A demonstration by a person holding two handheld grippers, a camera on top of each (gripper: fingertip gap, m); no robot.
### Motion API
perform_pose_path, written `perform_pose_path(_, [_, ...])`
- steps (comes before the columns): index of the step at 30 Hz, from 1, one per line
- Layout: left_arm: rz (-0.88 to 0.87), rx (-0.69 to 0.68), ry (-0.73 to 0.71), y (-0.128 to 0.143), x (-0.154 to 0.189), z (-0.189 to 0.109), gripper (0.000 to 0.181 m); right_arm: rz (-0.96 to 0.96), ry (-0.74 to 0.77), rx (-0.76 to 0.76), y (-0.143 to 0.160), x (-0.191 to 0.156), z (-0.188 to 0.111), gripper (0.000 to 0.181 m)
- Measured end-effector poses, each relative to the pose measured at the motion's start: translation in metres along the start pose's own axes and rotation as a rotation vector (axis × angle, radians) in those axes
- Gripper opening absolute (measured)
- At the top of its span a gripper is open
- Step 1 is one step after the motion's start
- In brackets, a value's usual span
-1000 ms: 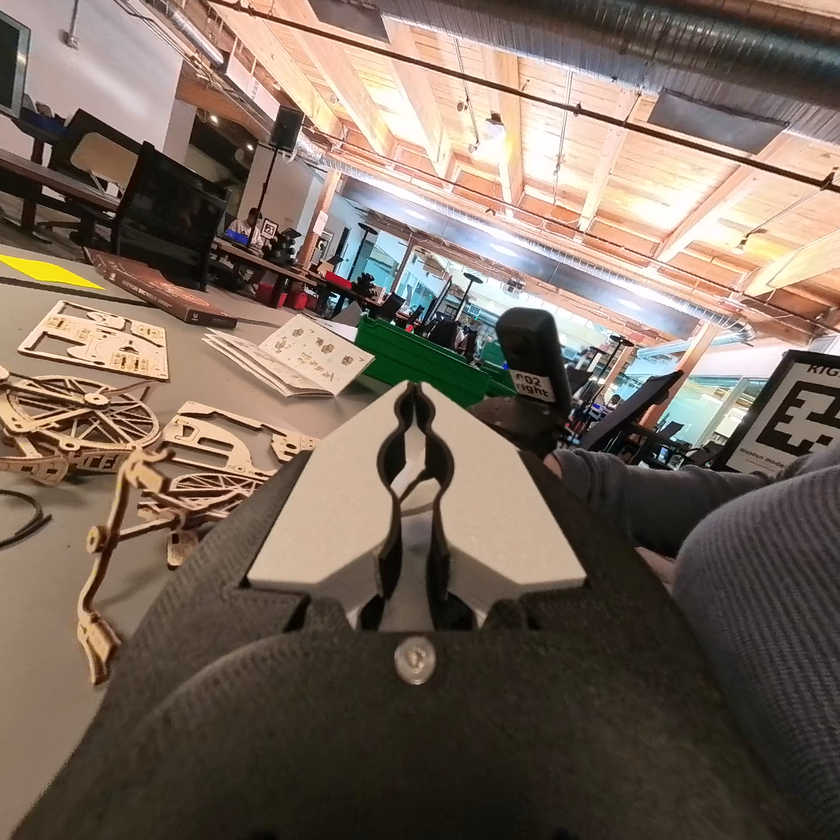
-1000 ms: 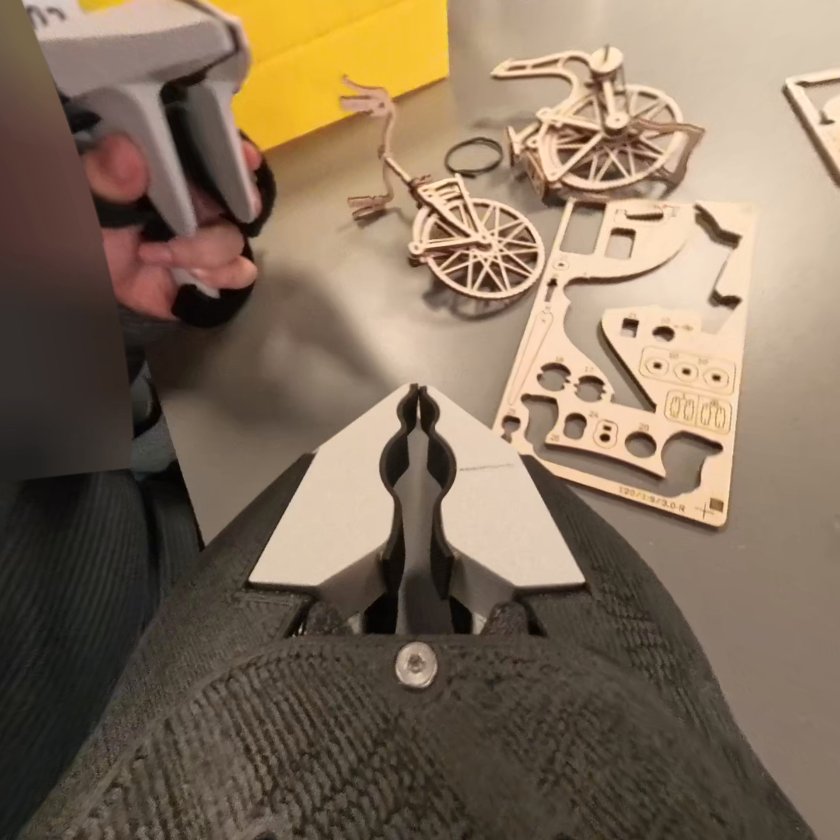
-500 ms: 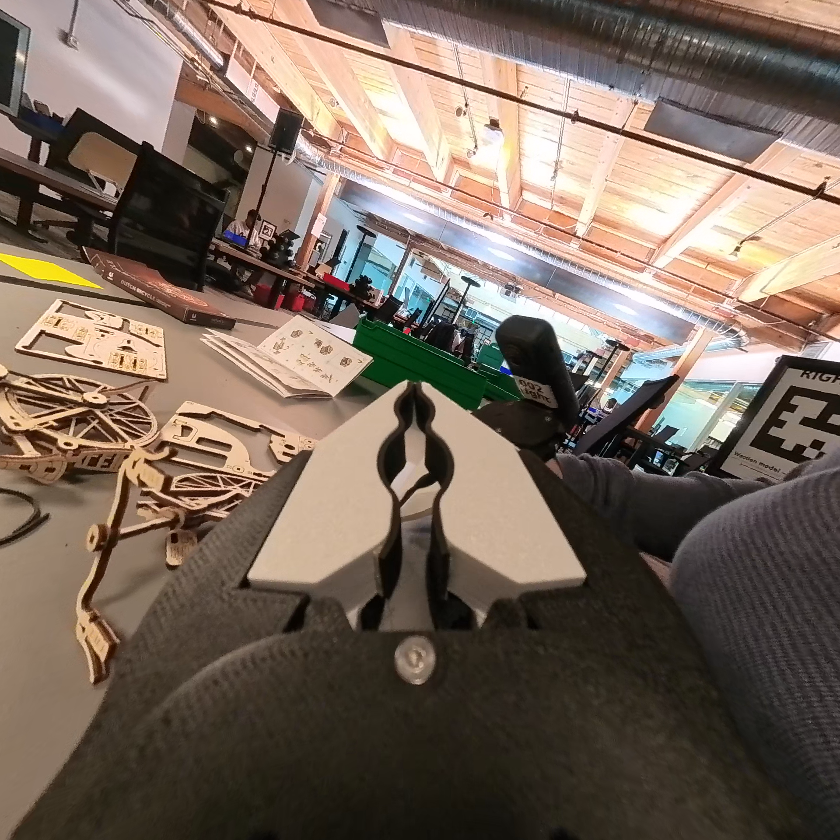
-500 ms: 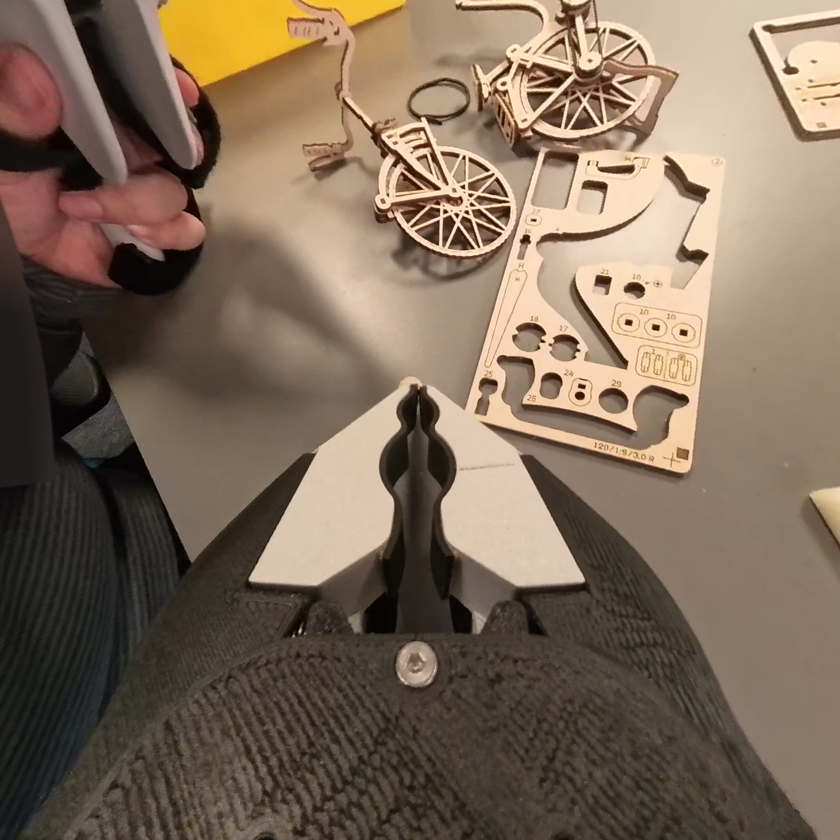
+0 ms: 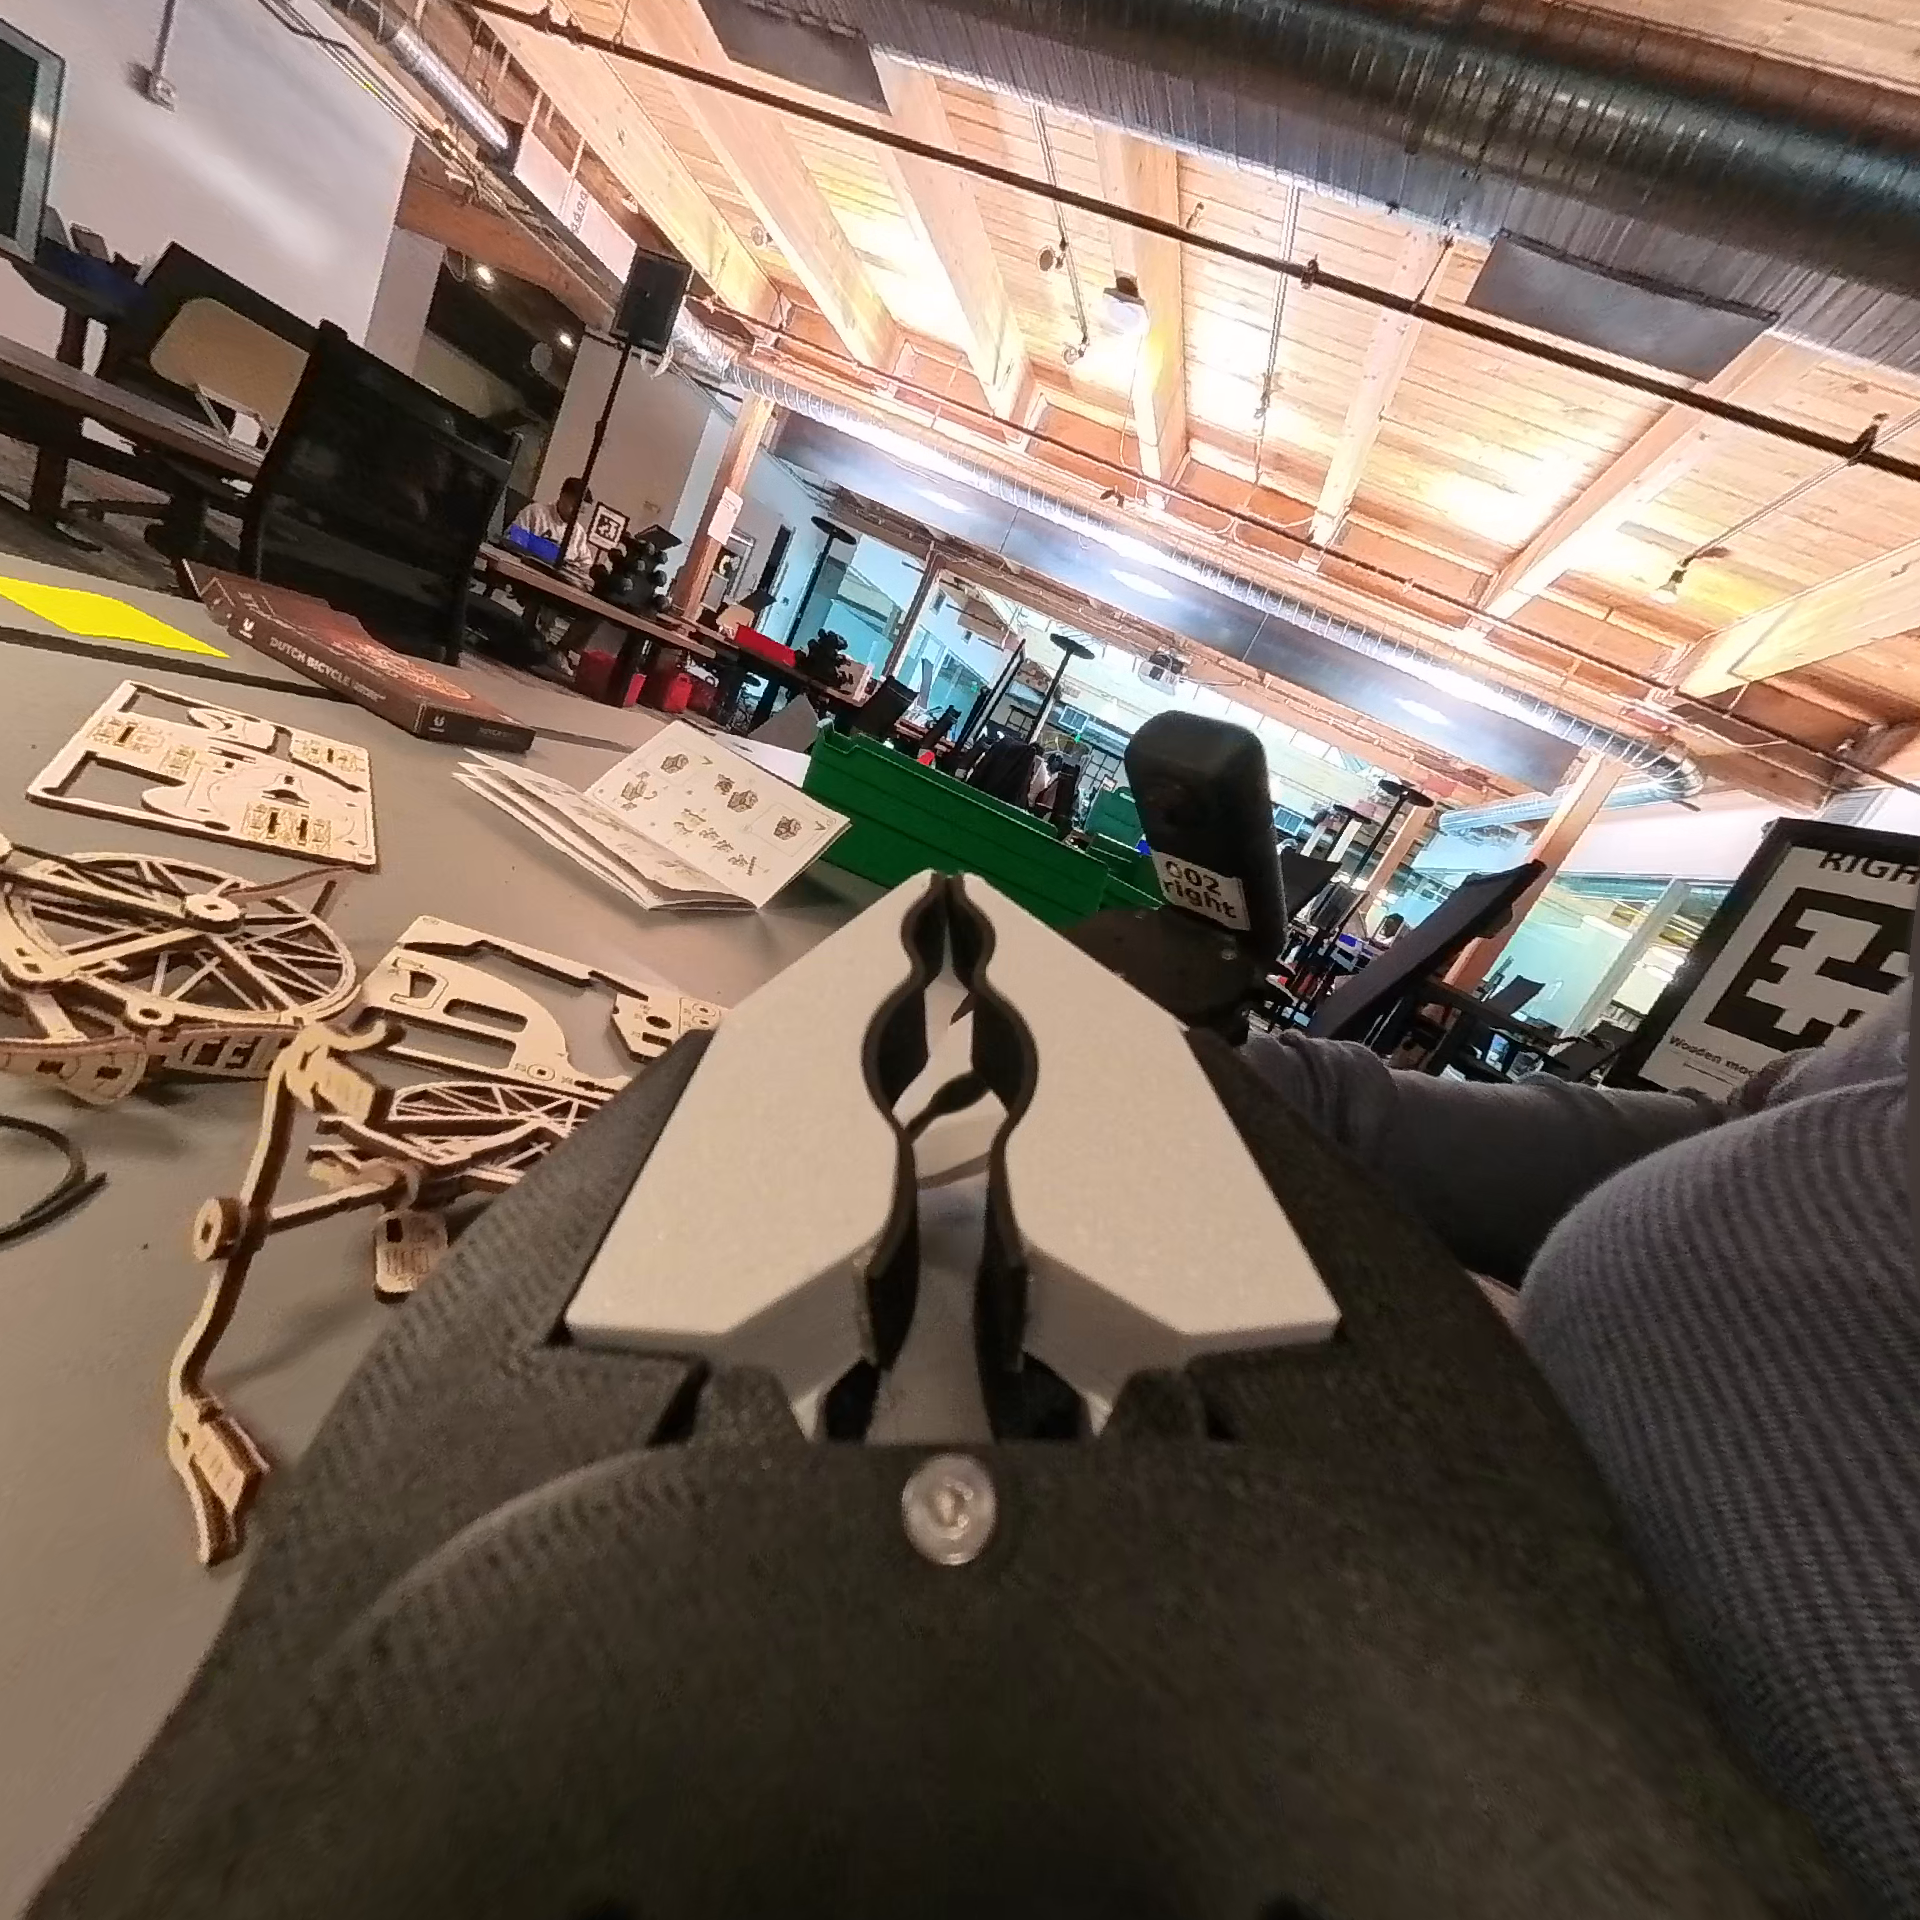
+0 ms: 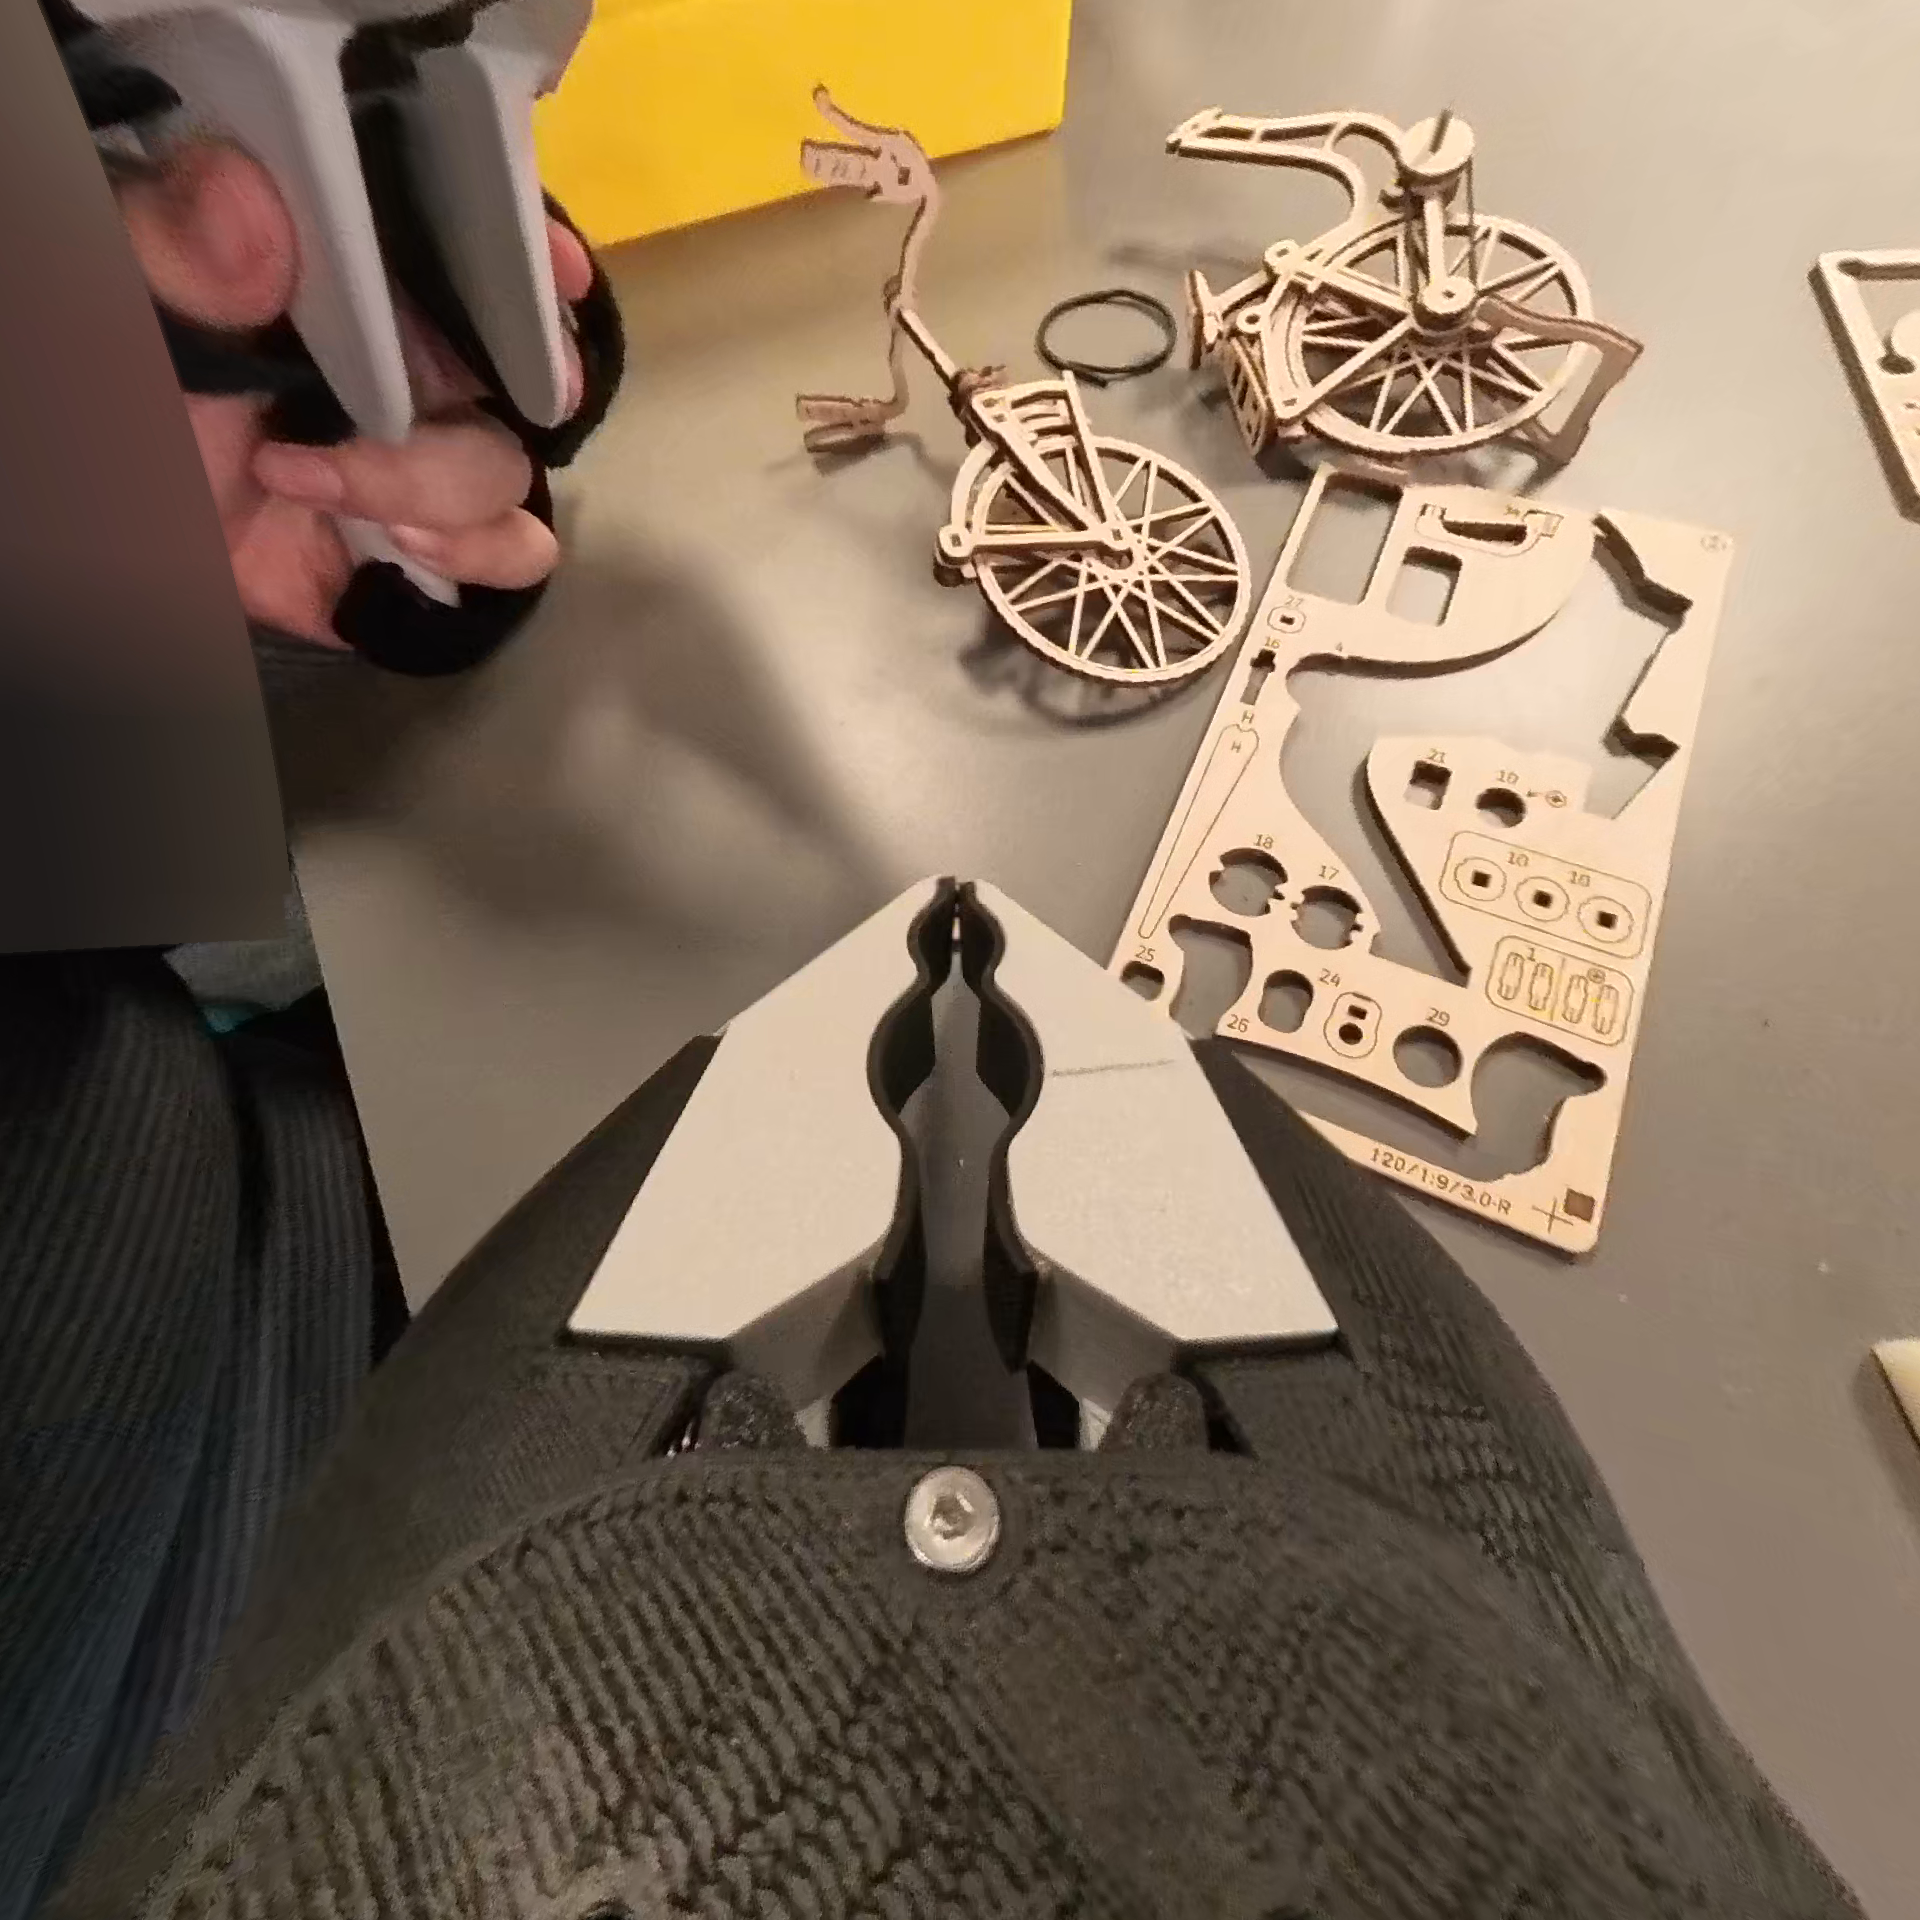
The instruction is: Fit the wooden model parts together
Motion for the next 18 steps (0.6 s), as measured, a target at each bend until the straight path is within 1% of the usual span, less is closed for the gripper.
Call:
perform_pose_path(8, [-0.001, 0.001, 0.001, -0.0003, 0.0000, -0.0002, 0.000, -0.041, 0.014, -0.042, 0.0034, -0.0015, 0.0043, 0.000])
perform_pose_path(18, [-0.008, 0.002, 0.005, -0.0005, -0.0001, -0.0004, 0.000, -0.061, 0.032, -0.043, 0.0044, -0.0014, 0.0027, 0.000])
Point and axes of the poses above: each gripper's, where its closed fingertips meet, z out along the fingers, y out of its underside, x = y × z across the jaws, the point moved 3 cm from there along -z, back along the fingers, and after that the axes turned 1 degree about x, right-handed, at the moved point
